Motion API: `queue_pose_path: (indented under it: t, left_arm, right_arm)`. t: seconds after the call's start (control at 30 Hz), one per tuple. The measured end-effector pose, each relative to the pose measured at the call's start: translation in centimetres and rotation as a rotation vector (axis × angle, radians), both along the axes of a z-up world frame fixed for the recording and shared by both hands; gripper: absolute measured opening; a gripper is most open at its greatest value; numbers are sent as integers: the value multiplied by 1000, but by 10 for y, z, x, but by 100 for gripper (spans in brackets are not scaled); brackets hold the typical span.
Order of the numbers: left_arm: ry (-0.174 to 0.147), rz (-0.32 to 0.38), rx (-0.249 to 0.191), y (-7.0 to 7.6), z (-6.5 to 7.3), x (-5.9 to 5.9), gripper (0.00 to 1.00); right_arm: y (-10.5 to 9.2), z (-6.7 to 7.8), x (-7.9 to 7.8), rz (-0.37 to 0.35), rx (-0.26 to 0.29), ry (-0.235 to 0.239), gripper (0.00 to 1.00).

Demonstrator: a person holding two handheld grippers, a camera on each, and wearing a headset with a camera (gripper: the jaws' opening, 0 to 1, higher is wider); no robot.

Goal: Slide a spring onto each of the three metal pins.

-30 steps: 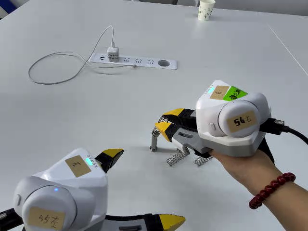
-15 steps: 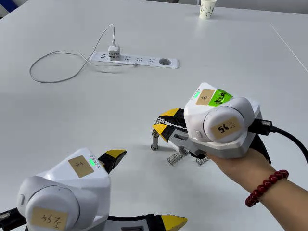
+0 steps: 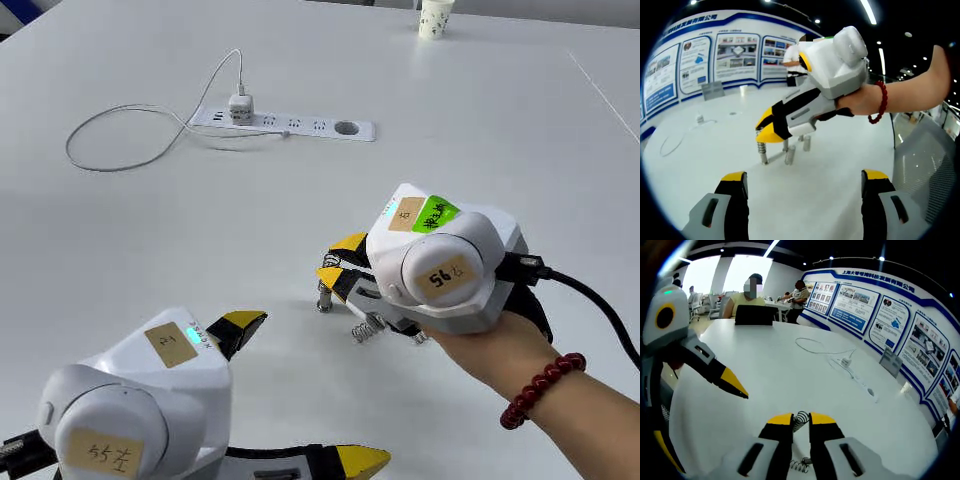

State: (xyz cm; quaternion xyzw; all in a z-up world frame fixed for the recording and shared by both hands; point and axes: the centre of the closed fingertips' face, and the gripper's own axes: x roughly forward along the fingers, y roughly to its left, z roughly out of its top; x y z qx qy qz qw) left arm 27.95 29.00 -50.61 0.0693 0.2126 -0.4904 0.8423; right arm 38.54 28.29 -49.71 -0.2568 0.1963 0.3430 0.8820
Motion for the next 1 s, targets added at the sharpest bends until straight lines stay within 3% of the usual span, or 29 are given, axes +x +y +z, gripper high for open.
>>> queue_pose_path:
  t: [1.0]
  left_arm:
    - [-7,-6,6,1,1,-1,94]
  right_arm:
    - [0,-27,-2,-12,-19,69,13]
